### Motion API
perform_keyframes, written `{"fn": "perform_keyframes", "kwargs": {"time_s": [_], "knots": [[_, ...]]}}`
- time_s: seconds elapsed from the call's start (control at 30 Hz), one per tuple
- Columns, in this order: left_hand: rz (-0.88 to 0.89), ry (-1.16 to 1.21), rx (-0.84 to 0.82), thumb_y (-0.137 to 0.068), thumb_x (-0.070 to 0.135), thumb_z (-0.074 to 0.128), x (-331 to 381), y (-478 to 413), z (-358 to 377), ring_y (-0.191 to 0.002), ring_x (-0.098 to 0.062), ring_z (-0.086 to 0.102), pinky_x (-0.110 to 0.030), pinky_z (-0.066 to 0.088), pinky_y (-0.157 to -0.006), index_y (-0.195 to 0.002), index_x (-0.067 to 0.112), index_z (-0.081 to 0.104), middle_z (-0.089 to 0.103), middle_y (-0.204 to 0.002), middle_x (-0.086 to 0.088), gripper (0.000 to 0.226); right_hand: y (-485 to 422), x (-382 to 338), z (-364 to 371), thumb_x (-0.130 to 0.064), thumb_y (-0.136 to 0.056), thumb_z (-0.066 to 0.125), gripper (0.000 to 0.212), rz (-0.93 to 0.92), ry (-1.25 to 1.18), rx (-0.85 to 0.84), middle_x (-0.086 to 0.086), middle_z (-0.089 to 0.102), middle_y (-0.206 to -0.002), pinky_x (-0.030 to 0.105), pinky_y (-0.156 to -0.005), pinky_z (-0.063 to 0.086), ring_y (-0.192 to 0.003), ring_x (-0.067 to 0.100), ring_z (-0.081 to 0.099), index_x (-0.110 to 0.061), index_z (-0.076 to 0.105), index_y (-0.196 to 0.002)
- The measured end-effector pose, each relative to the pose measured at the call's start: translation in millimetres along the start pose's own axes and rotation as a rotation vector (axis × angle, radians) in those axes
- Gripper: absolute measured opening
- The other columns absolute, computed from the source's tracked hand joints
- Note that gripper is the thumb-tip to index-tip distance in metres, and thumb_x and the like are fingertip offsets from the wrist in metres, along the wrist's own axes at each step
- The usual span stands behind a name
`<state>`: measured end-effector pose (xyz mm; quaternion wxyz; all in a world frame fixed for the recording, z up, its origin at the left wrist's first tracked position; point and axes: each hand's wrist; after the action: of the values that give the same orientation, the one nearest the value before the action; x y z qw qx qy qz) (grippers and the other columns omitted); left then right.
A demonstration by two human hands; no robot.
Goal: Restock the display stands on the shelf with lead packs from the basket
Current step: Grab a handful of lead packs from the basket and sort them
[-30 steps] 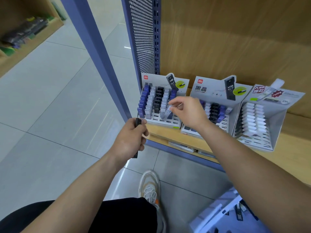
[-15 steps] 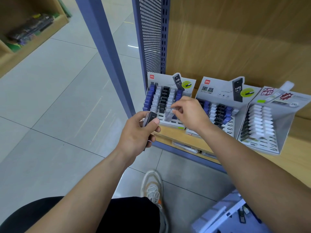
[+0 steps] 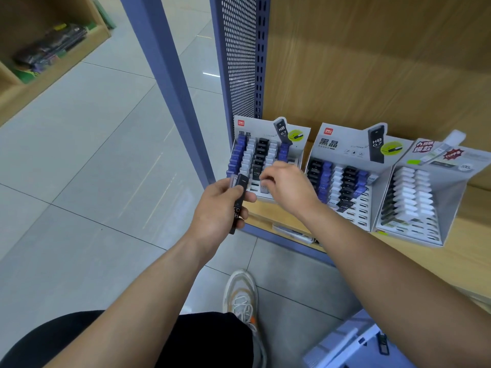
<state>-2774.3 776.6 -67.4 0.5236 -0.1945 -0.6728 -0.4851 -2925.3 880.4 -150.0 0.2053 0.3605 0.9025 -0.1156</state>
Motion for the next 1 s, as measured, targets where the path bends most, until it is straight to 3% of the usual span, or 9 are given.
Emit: {"fn": "perform_keyframes", "kwargs": {"time_s": [0.1,0.2,0.3,0.37,0.47,0.63,0.73,0.83,1.0], "knots": [[0.038,-0.062,-0.023,-0.107,0.018,0.046,-1,1,-1,-0.053,-0.013,0.052,-0.024,0.042,-0.048,-0.112,0.019,0.065,0.074,-0.089,0.002,0.020,3,-1,-3,-0.023,-0.096,0.062,0.014,0.034,-0.052,0.026,-0.007,0.053,-0.094,0.035,-0.079,0.050,-0.087,0.016,0.057,-0.019,0.074,-0.103],[0.070,-0.099,-0.017,-0.106,0.024,0.050,-2,1,-2,-0.052,-0.011,0.054,-0.023,0.042,-0.047,-0.114,0.021,0.065,0.076,-0.095,0.002,0.018,13,-11,-22,-0.022,-0.096,0.064,0.015,0.121,-0.364,0.130,-0.009,0.064,-0.090,0.028,-0.076,0.052,-0.075,0.006,0.058,-0.021,0.076,-0.104],[0.086,-0.128,-0.008,-0.104,0.026,0.056,-2,-1,-3,-0.050,-0.010,0.053,-0.020,0.040,-0.045,-0.112,0.019,0.067,0.078,-0.095,0.000,0.016,27,-28,-52,-0.021,-0.100,0.059,0.019,0.168,-0.810,-0.027,0.000,0.069,-0.093,0.032,-0.069,0.059,-0.074,0.012,0.066,-0.024,0.070,-0.114],[0.089,-0.150,-0.032,-0.102,0.028,0.059,-2,0,-3,-0.049,-0.011,0.052,-0.020,0.038,-0.044,-0.109,0.016,0.069,0.078,-0.094,-0.002,0.017,33,-36,-64,-0.016,-0.098,0.062,0.018,0.137,-0.911,-0.160,0.014,0.069,-0.098,0.034,-0.071,0.060,-0.079,0.021,0.069,-0.021,0.070,-0.112],[0.093,-0.151,-0.061,-0.101,0.031,0.061,-1,1,0,-0.049,-0.012,0.048,-0.020,0.034,-0.045,-0.104,0.013,0.072,0.078,-0.093,-0.004,0.021,37,-38,-71,-0.004,-0.091,0.069,0.014,0.136,-0.962,-0.168,0.022,0.070,-0.088,0.031,-0.069,0.059,-0.076,0.029,0.071,-0.013,0.073,-0.101],[0.120,-0.075,0.035,-0.095,0.024,0.070,5,-2,-1,-0.049,-0.009,0.044,-0.020,0.036,-0.045,-0.107,0.009,0.071,0.071,-0.083,-0.003,0.020,42,-21,-80,-0.003,-0.089,0.070,0.007,0.273,-1.116,-0.007,0.004,0.069,-0.073,0.030,-0.070,0.059,-0.070,0.019,0.069,-0.008,0.070,-0.092],[0.149,-0.073,0.066,-0.094,0.023,0.072,6,-3,-2,-0.051,-0.010,0.038,-0.021,0.034,-0.045,-0.102,0.010,0.072,0.061,-0.077,-0.007,0.016,51,-18,-81,-0.002,-0.087,0.072,0.007,0.273,-1.071,-0.110,0.007,0.070,-0.074,0.032,-0.069,0.060,-0.070,0.022,0.070,-0.008,0.067,-0.087],[0.143,-0.073,0.039,-0.094,0.021,0.071,7,-2,1,-0.050,-0.011,0.033,-0.019,0.031,-0.043,-0.094,0.006,0.071,0.047,-0.060,0.004,0.015,58,-22,-79,-0.003,-0.085,0.075,0.015,0.227,-0.974,-0.267,0.006,0.070,-0.077,0.036,-0.070,0.059,-0.072,0.021,0.067,-0.013,0.067,-0.094],[0.128,-0.079,-0.016,-0.097,0.019,0.067,7,0,7,-0.047,-0.010,0.026,-0.018,0.027,-0.040,-0.092,0.008,0.070,0.041,-0.051,0.013,0.013,53,-38,-77,-0.011,-0.093,0.069,0.010,0.163,-0.937,-0.262,-0.002,0.067,-0.071,0.030,-0.063,0.054,-0.061,0.015,0.062,-0.014,0.064,-0.100]]}}
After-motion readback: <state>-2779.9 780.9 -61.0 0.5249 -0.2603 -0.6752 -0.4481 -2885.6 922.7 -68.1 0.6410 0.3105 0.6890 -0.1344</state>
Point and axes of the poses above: each hand's wrist, its own y-axis away from the middle knuckle, its own z-axis out of the palm, x = y × z
